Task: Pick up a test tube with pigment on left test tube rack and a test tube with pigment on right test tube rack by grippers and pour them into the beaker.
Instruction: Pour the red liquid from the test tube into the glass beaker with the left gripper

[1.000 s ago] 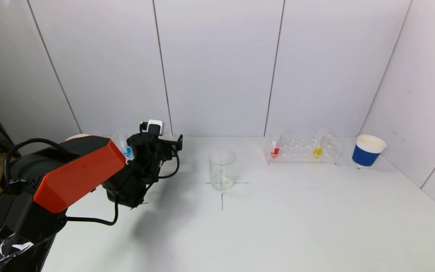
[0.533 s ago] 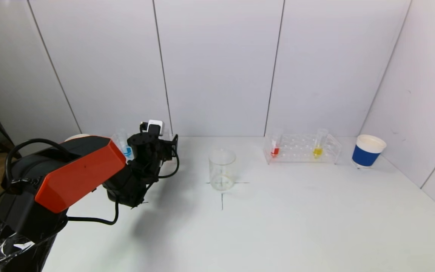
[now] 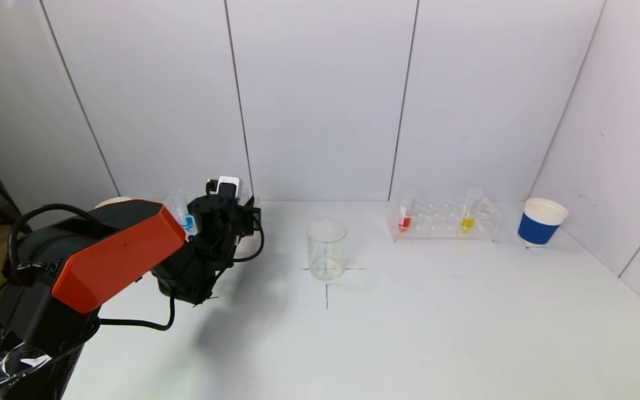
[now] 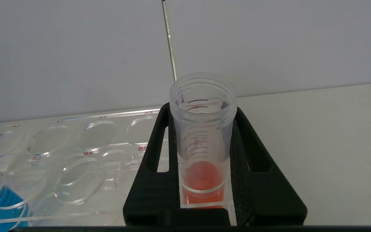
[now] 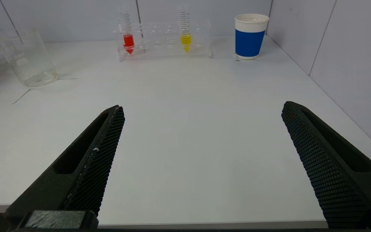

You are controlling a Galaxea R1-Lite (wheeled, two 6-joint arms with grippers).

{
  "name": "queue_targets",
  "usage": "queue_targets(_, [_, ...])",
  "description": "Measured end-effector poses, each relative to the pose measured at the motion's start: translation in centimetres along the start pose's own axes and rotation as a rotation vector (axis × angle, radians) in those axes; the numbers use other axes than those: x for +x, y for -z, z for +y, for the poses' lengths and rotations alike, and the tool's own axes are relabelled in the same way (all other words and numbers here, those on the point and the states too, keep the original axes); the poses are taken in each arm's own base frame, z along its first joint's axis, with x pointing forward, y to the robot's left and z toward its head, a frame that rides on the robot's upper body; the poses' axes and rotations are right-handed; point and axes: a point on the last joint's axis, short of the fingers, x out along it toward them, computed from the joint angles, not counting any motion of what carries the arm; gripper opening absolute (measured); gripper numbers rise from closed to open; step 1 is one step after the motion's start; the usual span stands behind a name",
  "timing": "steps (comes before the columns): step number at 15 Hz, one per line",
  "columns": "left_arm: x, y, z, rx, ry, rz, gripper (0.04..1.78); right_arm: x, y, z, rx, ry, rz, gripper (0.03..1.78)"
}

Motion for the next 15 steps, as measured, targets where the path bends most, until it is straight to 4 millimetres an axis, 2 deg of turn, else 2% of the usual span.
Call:
queue_targets(9, [-0.1,-0.4,0.1,0.000,-0.002,-0.005,0.45,0.0,0.0,0.0,0.000,-0.001,0.000,1.77])
queue_targets(15, [-0.8,-2.6,0.4,0.042,-0.003,-0.029,0.45,0.0,0.0,0.0,0.000,0.000,0.000,1.77])
